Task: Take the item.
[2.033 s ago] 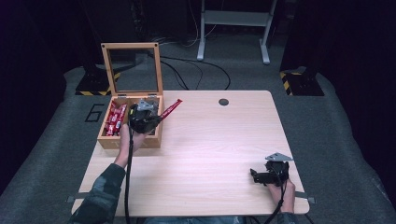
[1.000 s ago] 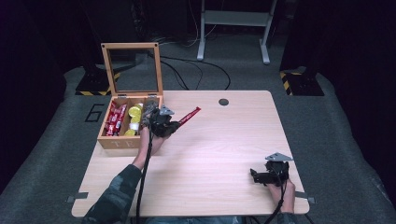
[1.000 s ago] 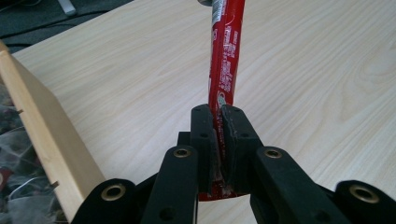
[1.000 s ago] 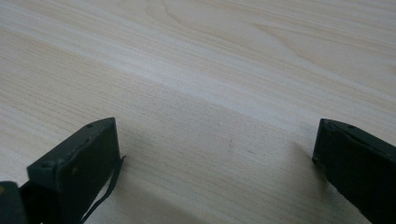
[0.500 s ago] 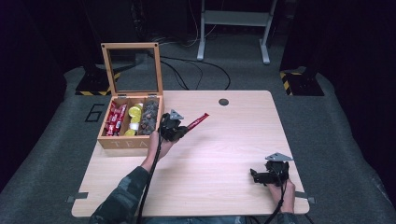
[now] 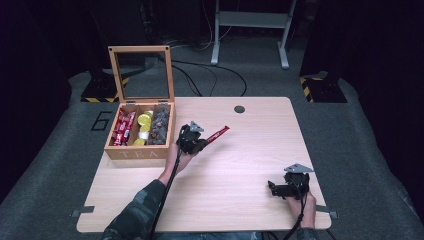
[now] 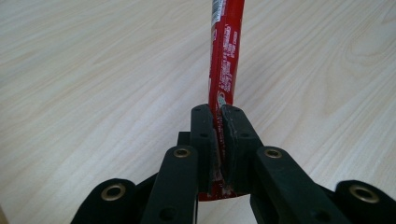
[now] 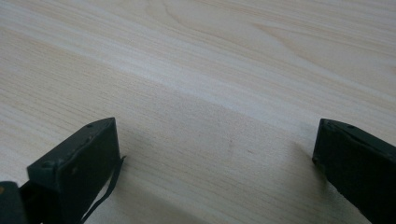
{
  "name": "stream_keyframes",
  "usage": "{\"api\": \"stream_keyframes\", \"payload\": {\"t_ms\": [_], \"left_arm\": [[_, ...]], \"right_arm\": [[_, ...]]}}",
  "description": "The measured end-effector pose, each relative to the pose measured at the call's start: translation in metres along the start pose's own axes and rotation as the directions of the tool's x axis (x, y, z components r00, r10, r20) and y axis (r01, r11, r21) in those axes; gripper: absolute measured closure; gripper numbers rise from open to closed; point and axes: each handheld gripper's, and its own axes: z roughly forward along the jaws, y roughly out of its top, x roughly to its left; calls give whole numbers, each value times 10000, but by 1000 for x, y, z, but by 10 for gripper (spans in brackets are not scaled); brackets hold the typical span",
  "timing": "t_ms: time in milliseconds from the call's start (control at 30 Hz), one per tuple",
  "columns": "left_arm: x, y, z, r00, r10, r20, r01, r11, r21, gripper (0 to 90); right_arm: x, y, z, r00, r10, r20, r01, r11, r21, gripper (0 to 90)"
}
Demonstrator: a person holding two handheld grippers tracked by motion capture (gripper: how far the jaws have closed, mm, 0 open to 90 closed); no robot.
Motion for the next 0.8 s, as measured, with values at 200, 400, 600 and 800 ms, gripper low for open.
{"api": "stream_keyframes", "payload": {"t_ms": [200,400,600,800], "left_arm": [[-5,-2,10,9999,-48,129,47,10000,11,829],[-8,-4,18,9996,-223,161,224,9997,-52,829],[-10,-6,25,9992,-318,237,321,9994,-113,829],[-9,-7,30,9993,-329,190,328,9994,92,827]], "right_arm": [[0,0,0,10000,-5,8,5,10000,-2,0],[0,0,0,10000,-6,14,6,10000,10,0],[0,0,0,10000,-8,45,8,10000,1,0],[0,0,0,10000,-13,-1,13,10000,28,1]]}}
